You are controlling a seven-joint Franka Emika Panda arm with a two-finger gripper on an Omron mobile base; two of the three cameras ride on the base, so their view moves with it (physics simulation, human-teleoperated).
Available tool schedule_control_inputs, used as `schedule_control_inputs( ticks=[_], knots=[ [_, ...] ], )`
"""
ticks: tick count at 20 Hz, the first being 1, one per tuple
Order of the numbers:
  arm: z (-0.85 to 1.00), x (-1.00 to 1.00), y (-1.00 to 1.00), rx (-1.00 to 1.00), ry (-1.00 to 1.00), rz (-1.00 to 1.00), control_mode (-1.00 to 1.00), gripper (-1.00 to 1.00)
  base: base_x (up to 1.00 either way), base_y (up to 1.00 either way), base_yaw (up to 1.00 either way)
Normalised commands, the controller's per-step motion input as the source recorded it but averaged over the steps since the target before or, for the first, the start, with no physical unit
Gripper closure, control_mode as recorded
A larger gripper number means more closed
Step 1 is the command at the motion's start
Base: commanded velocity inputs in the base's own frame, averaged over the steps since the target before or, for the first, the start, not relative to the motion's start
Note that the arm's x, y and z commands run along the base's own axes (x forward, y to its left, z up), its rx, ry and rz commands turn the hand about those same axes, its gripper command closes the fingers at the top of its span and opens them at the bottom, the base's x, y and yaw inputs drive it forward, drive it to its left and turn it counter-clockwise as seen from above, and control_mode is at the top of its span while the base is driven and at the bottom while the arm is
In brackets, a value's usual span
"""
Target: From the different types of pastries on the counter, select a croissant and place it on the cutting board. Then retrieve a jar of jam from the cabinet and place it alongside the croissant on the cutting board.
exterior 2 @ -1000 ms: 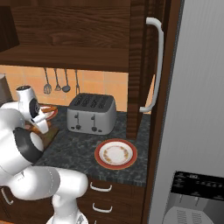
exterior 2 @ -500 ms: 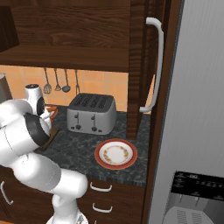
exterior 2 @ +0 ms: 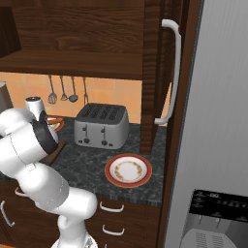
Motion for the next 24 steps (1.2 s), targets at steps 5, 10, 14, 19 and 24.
schedule_control_inputs(
  ticks=[5, 10, 14, 19, 24],
  knots=[
    [-0.31, 0.00, 0.00, 0.01, 0.00, 0.10, -1.00, 1.00, 0.00, 0.00, 0.00],
    [-0.24, 0.00, 0.14, 0.00, 0.00, 0.05, -1.00, -1.00, 0.00, 0.00, 0.00],
    [-0.20, 0.00, 0.17, 0.00, 0.00, 0.04, -1.00, -1.00, 0.00, 0.00, 0.00],
    [0.30, -0.12, -0.22, 0.00, -0.06, 0.10, -1.00, -1.00, 0.00, 0.00, 0.00],
    [1.00, -0.04, -0.61, -0.02, -0.23, 0.15, -1.00, -1.00, 0.00, 0.00, 0.00]
  ],
)
